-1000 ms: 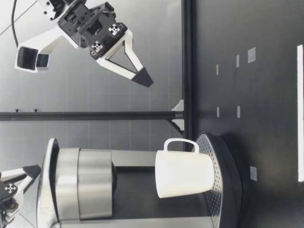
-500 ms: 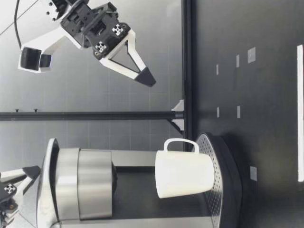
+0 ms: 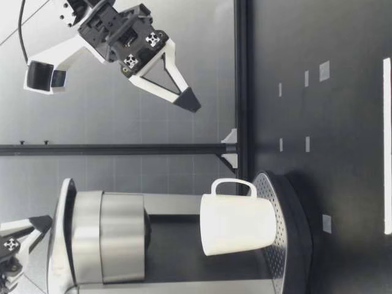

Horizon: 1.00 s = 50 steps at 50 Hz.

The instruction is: Place the coffee capsule inside the capsule container, then place the cup onto the center of the cup tray.

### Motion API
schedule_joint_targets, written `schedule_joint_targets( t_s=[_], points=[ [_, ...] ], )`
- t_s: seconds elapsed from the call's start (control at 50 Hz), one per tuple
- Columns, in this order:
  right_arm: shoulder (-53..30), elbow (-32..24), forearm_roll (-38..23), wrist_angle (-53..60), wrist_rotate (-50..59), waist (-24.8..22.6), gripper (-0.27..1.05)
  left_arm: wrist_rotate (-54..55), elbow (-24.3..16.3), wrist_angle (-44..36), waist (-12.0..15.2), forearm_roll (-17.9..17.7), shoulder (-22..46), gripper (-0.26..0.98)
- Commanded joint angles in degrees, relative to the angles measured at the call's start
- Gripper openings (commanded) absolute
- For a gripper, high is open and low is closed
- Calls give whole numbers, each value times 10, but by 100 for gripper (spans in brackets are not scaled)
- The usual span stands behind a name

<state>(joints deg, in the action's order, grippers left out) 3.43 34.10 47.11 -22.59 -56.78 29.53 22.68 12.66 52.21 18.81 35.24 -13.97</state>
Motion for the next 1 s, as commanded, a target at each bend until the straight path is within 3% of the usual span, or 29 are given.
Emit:
schedule_joint_targets(
  t_s=[0.0,0.5,0.8,0.98],
  points=[
    [6,-6,2,3,0,-3,47,-1,-4,6,-2,-11,6,10],
    [4,-4,1,3,0,-3,47,-20,-16,24,-3,-36,24,10],
    [6,-4,3,0,2,-3,47,-37,-14,-47,-2,-22,-22,10],
    [10,0,9,-1,3,-4,47,-32,-6,-69,-3,13,-50,10]
  ],
)
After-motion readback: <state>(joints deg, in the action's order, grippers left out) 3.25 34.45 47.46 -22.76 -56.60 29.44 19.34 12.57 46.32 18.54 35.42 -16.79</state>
